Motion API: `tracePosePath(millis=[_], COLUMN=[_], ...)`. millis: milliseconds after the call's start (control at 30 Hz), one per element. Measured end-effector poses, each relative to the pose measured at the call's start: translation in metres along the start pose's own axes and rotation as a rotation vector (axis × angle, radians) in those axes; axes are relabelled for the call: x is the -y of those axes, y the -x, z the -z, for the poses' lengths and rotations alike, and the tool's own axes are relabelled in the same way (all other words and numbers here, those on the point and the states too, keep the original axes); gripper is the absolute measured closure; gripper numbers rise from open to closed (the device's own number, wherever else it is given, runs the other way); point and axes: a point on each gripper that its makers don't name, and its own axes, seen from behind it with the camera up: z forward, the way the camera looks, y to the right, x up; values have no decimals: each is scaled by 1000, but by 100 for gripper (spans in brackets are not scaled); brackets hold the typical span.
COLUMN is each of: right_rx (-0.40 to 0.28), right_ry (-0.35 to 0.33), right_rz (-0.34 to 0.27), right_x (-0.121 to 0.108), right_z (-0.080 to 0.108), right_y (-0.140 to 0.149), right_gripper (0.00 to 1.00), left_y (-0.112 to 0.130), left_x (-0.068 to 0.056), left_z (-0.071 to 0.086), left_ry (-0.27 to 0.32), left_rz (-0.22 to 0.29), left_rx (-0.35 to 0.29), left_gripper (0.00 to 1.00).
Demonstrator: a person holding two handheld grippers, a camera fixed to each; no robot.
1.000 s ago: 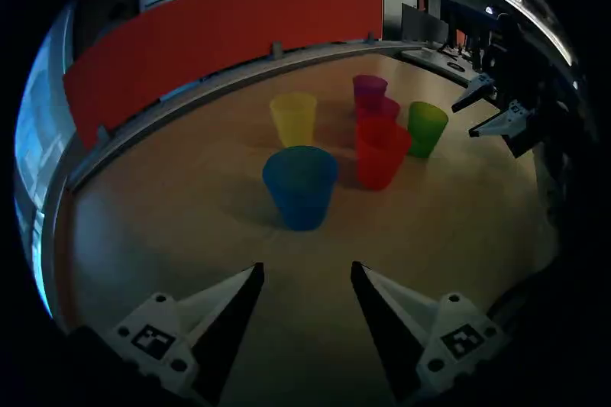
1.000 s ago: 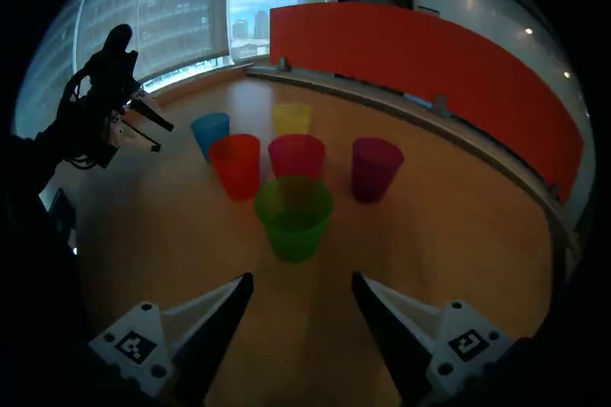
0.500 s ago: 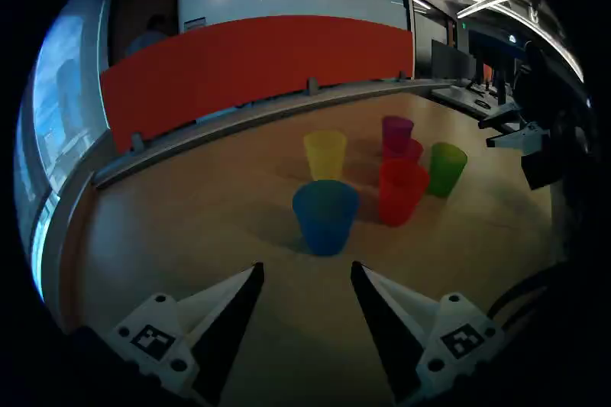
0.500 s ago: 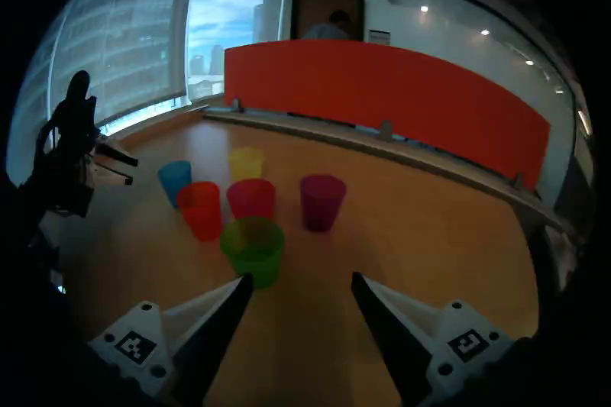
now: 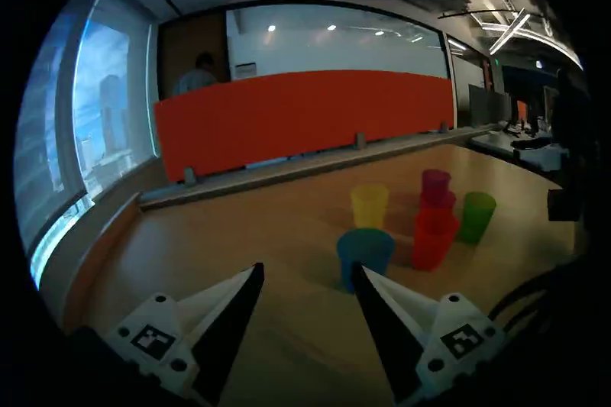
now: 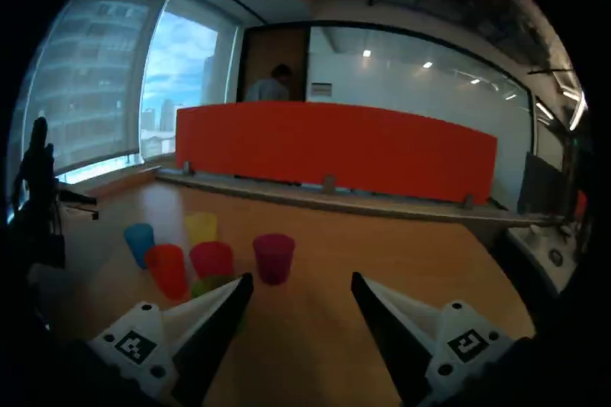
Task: Pour water
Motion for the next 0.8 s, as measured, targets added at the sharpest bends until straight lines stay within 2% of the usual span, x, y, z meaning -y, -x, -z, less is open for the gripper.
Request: tracePosePath(millis=[67,167,267,367,567,800], right_rx=[-50,-117,-166,-192,-213,-250], right_ry=[33,66,84,95,129,212], right_rz=[-38,-98,-149,-170,-142,-118], right_x=[-6,-15,-21,-25,-26,-35], right_z=[3,7,11,13,12,19], right_y=[-10,-22,-28,-31,-33,-41], right_gripper=[0,1,1,1,0,0], left_y=[-4,-6,-9,-14,-26,-32], left_x=[6,8,7,10,13,18], left_z=[4,10,16,21,28,35], left_ry=[-49,-92,-108,-133,-182,-216], left_rz=[23,70,108,120,108,142], left_rx=[-35,-76,-114,-143,-189,-225], left_gripper=[16,16,16,16,16,16])
